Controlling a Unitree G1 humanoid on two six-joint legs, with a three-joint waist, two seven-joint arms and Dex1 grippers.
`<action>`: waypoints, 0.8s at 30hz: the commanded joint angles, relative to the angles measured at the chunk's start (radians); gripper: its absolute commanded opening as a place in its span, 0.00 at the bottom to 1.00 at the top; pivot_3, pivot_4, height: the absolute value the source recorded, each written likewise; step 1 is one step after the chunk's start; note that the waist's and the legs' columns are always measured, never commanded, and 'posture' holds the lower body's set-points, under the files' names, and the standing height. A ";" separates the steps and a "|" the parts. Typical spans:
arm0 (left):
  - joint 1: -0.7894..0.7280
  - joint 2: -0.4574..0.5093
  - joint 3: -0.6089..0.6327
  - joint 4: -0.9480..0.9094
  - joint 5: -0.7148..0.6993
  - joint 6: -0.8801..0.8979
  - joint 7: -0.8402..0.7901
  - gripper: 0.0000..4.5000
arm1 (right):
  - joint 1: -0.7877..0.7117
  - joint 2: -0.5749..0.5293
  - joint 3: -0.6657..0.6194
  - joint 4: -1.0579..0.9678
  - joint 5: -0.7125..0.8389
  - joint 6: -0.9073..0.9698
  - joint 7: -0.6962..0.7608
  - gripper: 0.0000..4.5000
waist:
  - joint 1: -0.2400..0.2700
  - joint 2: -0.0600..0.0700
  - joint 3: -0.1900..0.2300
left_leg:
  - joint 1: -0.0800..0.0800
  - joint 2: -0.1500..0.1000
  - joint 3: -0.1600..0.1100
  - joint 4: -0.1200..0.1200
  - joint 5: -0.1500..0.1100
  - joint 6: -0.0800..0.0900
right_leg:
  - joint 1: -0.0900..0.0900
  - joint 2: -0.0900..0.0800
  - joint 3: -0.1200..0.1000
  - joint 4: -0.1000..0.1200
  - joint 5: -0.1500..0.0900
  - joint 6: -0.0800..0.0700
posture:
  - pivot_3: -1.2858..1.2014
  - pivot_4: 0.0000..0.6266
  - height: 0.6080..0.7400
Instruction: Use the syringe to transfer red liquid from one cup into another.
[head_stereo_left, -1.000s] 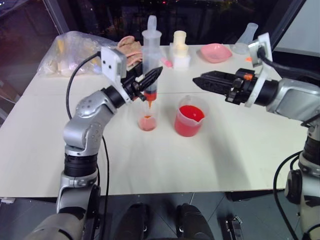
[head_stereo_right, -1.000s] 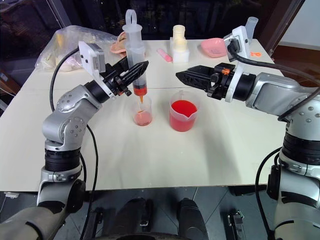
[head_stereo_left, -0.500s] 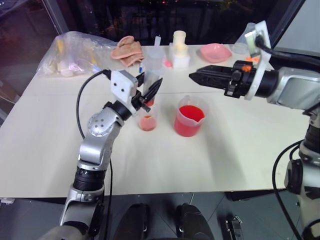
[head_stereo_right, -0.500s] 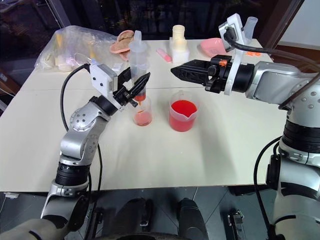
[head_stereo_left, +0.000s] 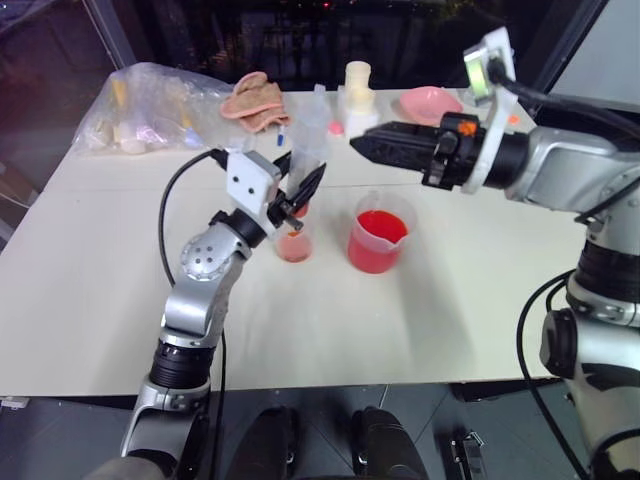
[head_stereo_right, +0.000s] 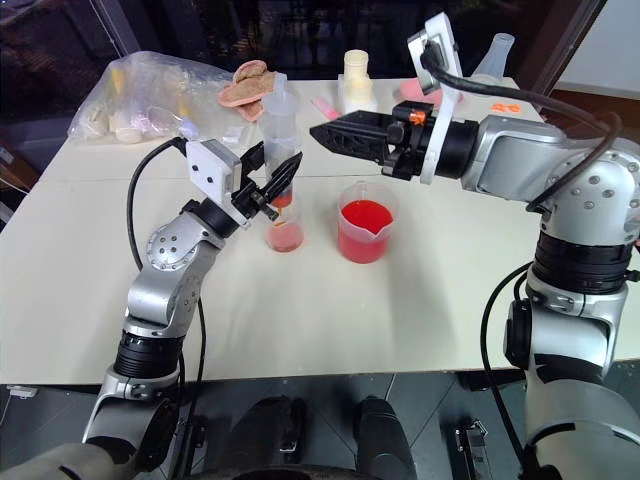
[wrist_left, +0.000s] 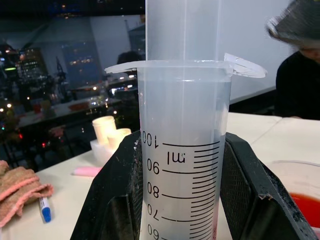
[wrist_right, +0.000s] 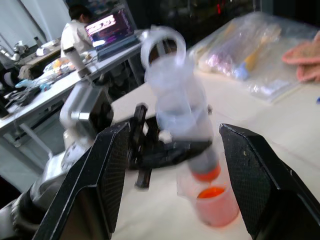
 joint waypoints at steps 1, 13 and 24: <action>-0.004 -0.004 -0.001 -0.033 -0.008 -0.006 0.001 0.34 | -0.043 0.020 -0.017 0.002 -0.016 -0.034 0.013 0.65 | 0.000 0.000 0.000 | 0.000 0.000 0.000 0.000 0.000 0.000 | 0.000 0.000 0.000 0.000 0.000 0.000 | 0.52 0.24 1.00; -0.017 -0.001 0.006 -0.017 -0.012 -0.005 0.000 0.34 | -0.080 0.106 0.002 -0.015 -0.016 -0.040 0.020 0.65 | -0.001 0.000 0.000 | 0.000 0.000 0.000 0.000 0.000 0.000 | 0.000 0.000 0.000 0.000 0.000 0.000 | 0.52 0.24 1.00; 0.000 0.001 0.003 -0.035 -0.015 0.001 -0.003 0.34 | -0.102 0.172 0.026 -0.005 -0.056 -0.047 0.007 0.65 | -0.002 0.000 0.000 | 0.000 0.000 0.000 0.000 0.000 0.000 | 0.000 0.000 0.000 0.000 0.000 0.000 | 0.52 0.24 1.00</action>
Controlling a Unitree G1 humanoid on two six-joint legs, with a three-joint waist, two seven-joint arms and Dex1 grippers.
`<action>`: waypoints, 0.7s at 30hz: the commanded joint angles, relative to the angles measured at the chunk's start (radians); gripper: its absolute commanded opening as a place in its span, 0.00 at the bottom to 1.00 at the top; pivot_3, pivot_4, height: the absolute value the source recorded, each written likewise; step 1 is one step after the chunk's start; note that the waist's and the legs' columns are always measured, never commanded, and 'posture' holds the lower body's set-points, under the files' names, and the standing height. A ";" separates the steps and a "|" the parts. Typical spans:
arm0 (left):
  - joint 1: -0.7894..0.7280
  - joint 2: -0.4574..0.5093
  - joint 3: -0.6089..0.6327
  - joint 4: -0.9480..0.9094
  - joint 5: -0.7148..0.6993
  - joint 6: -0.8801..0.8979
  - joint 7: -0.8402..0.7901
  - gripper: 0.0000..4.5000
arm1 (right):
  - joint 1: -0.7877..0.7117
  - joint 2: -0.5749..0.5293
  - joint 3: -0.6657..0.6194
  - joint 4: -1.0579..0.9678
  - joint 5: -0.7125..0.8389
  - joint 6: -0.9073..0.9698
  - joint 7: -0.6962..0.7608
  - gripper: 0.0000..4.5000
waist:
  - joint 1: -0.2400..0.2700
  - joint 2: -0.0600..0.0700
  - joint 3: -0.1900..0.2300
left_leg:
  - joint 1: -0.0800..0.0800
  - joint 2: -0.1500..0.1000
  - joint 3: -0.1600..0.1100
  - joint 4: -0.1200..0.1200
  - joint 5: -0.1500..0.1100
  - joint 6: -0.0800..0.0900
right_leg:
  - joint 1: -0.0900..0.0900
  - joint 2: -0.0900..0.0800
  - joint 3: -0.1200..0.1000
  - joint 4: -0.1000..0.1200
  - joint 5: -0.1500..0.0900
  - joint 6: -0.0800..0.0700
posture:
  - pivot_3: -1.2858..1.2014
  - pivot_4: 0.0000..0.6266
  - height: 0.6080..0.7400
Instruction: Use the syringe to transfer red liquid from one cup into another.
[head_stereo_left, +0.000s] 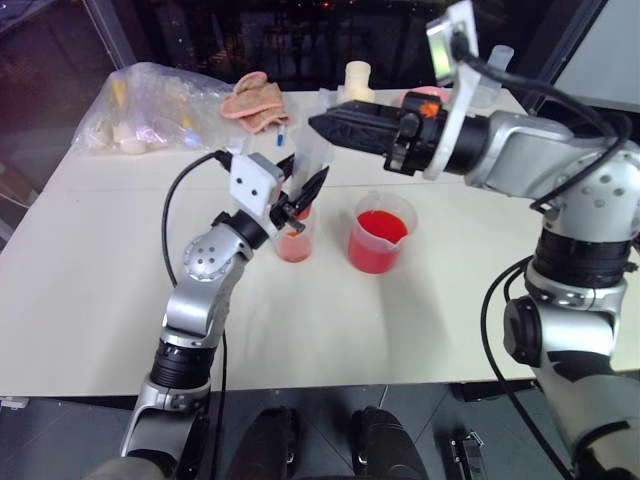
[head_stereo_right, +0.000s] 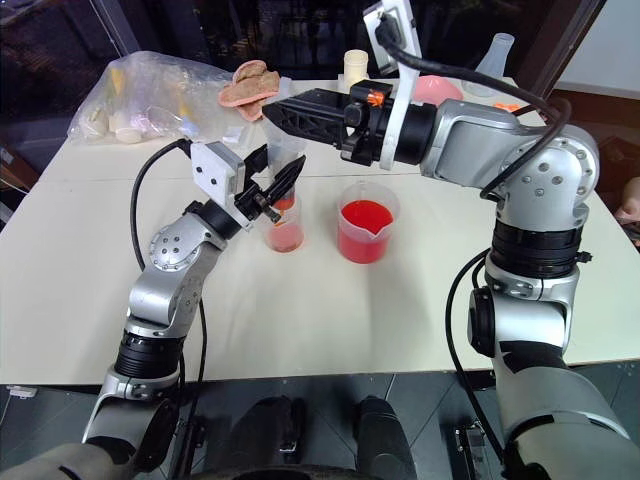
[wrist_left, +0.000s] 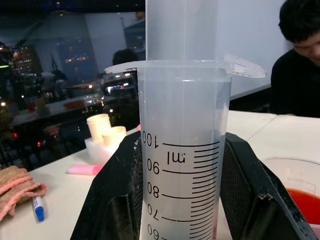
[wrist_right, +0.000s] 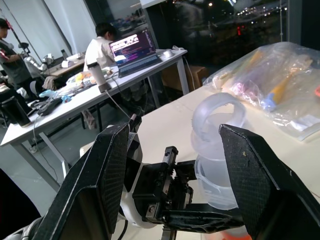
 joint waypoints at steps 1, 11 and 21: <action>-0.001 -0.001 0.007 -0.042 -0.014 -0.002 0.001 0.34 | -0.039 0.016 -0.009 -0.012 -0.010 -0.024 0.003 0.65 | 0.000 0.000 0.000 | 0.000 0.000 0.000 0.000 0.000 0.000 | 0.000 0.000 0.000 0.000 0.000 0.000 | 0.52 0.24 1.00; -0.009 -0.007 0.007 -0.045 -0.014 0.010 0.005 0.34 | -0.048 0.052 0.045 -0.018 -0.089 -0.052 0.048 0.65 | -0.001 0.000 0.000 | 0.000 0.000 0.000 0.000 0.000 0.000 | 0.000 0.000 0.000 0.000 0.000 0.000 | 0.52 0.24 1.00; -0.006 -0.013 0.003 -0.051 -0.014 0.014 0.007 0.34 | -0.059 0.074 0.070 0.012 -0.150 -0.065 0.095 0.15 | -0.001 0.000 0.000 | 0.000 0.000 0.000 0.000 0.000 0.000 | 0.000 0.000 0.000 0.000 0.000 0.000 | 0.52 0.24 1.00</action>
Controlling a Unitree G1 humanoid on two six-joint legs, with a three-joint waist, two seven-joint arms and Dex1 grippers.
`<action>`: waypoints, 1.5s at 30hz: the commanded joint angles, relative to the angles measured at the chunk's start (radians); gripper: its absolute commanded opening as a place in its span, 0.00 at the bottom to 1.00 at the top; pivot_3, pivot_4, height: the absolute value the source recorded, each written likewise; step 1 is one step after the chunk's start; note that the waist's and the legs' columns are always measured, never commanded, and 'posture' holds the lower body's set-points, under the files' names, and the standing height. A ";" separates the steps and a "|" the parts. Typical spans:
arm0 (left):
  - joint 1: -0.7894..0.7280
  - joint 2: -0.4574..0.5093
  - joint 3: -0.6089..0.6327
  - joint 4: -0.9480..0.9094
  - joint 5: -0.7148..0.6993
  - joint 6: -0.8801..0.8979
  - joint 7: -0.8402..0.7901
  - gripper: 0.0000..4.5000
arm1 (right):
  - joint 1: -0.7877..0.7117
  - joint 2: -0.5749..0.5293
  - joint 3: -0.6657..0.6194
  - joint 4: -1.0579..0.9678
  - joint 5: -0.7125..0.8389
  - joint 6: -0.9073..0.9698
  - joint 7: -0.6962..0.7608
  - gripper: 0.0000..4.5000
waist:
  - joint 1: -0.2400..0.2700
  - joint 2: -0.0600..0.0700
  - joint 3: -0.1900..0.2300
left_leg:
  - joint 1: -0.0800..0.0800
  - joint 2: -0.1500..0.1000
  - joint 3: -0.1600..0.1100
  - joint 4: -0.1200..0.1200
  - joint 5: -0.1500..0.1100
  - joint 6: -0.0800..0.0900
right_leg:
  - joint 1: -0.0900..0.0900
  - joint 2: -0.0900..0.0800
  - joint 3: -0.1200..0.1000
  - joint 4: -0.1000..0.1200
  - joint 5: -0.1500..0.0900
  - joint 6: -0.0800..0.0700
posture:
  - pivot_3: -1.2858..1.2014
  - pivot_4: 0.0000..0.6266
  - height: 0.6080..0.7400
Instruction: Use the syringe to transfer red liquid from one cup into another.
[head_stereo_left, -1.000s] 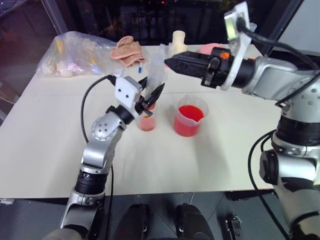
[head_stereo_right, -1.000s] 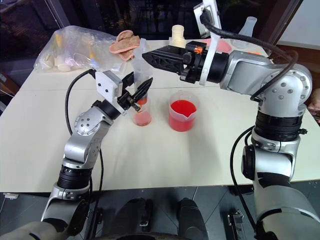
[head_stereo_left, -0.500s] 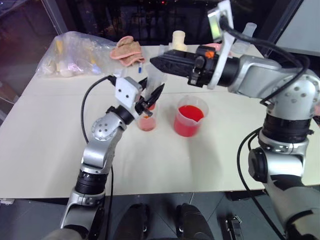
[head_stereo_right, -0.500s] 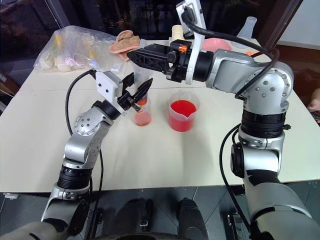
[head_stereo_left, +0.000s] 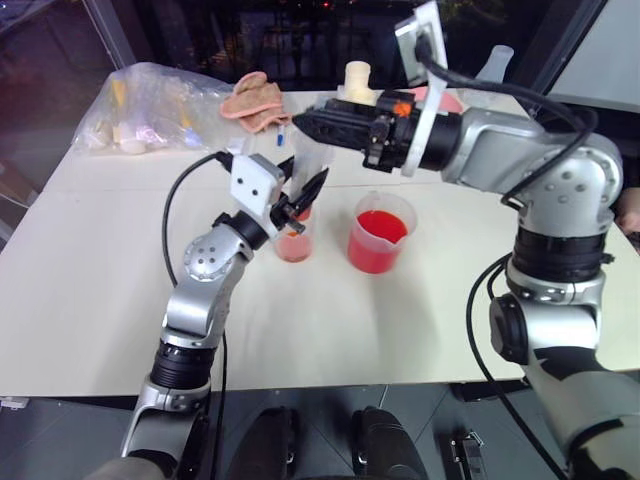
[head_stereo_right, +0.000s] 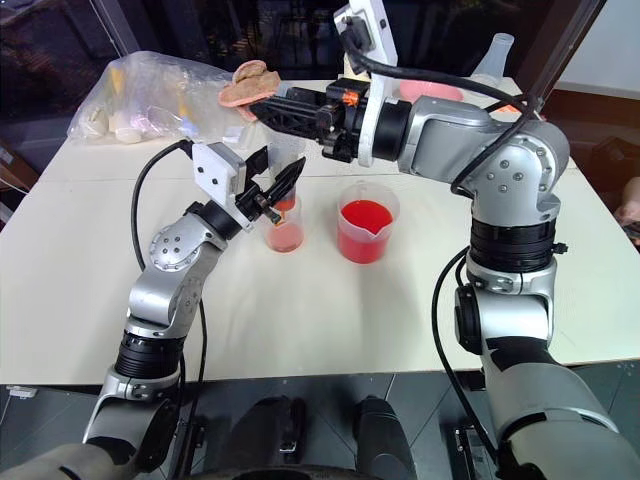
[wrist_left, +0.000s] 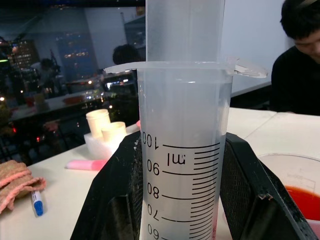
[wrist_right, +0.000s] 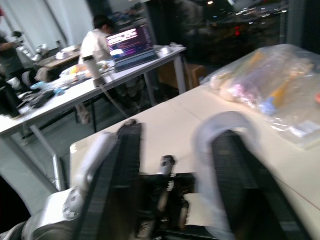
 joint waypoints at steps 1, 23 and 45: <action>-0.007 -0.007 0.001 -0.048 -0.013 -0.006 0.006 0.34 | -0.030 0.021 0.015 -0.015 -0.003 -0.005 0.040 0.03 | 0.000 0.000 0.000 | 0.000 0.000 0.000 0.000 0.000 0.000 | 0.000 0.000 0.000 0.000 0.000 0.000 | 0.52 0.24 1.00; -0.015 0.000 0.007 -0.108 -0.024 0.036 0.030 0.34 | -0.037 0.074 0.045 0.028 -0.069 0.048 0.113 0.01 | -0.005 0.000 0.000 | 0.000 0.000 0.000 -0.001 0.000 0.000 | 0.000 0.000 0.000 0.000 0.000 0.000 | 0.52 0.24 1.00; -0.003 0.010 0.014 -0.166 -0.021 0.071 0.049 0.34 | 0.050 0.116 0.081 0.060 -0.157 0.049 0.179 0.01 | -0.007 0.000 0.000 | 0.000 0.000 0.000 -0.001 0.000 0.000 | -0.001 0.000 0.000 0.000 0.000 0.000 | 0.52 0.24 1.00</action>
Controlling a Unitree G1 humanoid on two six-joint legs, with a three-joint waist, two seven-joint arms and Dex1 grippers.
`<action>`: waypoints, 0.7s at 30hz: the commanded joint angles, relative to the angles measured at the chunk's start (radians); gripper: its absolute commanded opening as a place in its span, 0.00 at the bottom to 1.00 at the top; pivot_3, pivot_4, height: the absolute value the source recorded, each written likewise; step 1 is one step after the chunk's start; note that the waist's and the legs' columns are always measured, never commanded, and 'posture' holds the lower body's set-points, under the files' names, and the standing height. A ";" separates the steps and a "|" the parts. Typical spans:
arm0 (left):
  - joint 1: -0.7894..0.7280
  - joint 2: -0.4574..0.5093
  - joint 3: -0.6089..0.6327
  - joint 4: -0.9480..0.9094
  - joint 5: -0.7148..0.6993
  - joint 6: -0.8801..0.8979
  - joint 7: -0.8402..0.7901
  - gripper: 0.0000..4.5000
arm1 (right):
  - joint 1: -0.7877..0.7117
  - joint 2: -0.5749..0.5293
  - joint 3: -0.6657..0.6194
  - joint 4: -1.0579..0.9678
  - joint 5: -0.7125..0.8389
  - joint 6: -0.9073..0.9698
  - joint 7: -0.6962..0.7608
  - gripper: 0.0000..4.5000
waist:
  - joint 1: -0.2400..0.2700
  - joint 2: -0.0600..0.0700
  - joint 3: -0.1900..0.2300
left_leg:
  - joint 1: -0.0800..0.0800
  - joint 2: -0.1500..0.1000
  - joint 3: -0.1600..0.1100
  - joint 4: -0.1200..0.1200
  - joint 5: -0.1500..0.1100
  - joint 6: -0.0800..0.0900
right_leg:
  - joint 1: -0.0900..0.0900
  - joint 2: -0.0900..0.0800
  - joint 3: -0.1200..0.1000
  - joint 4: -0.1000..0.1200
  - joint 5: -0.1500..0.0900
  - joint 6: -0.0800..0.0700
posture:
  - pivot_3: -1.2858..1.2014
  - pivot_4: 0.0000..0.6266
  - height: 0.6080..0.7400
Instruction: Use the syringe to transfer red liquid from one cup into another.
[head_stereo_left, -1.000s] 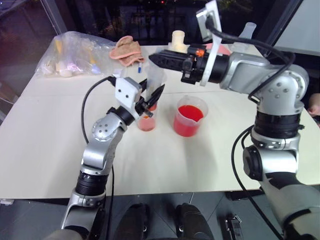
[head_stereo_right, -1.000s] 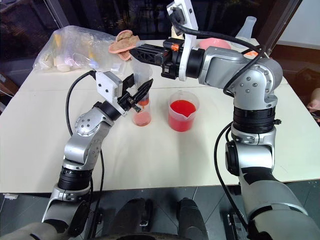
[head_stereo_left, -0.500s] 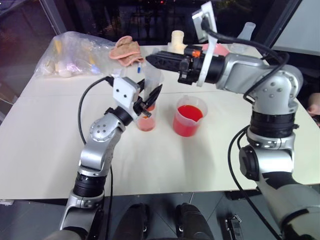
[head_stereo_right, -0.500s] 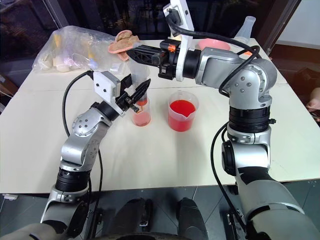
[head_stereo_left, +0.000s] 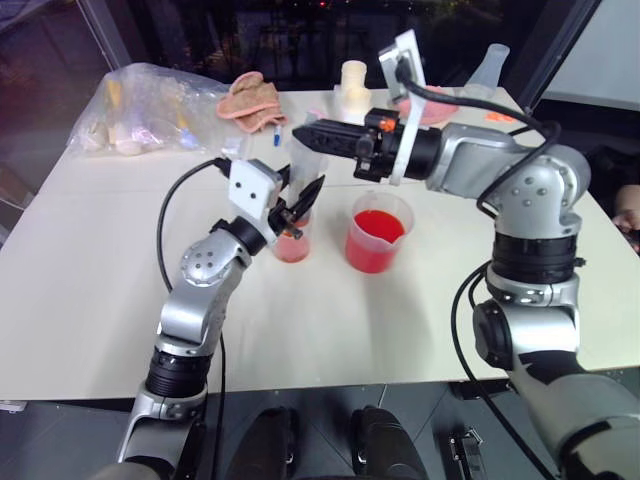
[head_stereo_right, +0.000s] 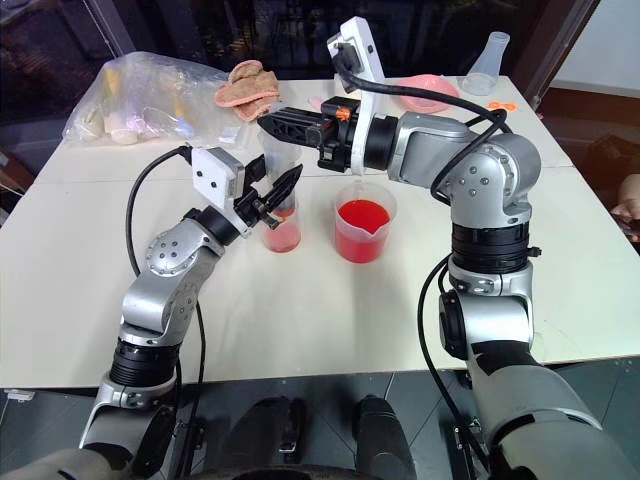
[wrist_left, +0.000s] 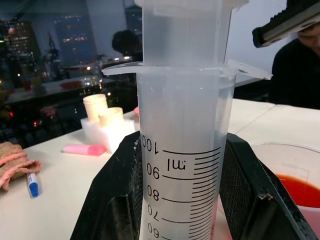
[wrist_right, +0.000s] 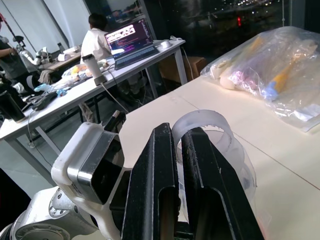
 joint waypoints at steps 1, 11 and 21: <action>-0.036 -0.004 0.014 -0.103 -0.005 -0.025 0.019 0.34 | 0.023 0.030 0.080 0.003 0.002 0.036 0.042 0.01 | -0.001 0.000 0.000 | 0.000 0.000 0.000 0.000 0.000 0.000 | 0.000 0.000 0.000 0.000 0.000 0.000 | 0.52 0.24 1.00; -0.047 0.007 0.022 -0.115 -0.008 -0.012 0.029 0.34 | 0.034 0.054 0.086 0.007 -0.028 0.040 0.067 0.01 | -0.004 0.000 0.000 | 0.000 0.000 0.000 0.000 0.000 0.000 | 0.000 0.000 0.000 0.000 0.000 0.000 | 0.52 0.24 1.00; -0.050 0.009 0.027 -0.125 -0.008 0.000 0.036 0.34 | 0.027 0.065 0.089 0.027 -0.065 0.032 0.093 0.01 | -0.017 0.000 0.000 | 0.000 0.000 0.000 0.000 0.000 0.000 | 0.000 0.000 0.000 0.000 0.000 0.000 | 0.52 0.24 1.00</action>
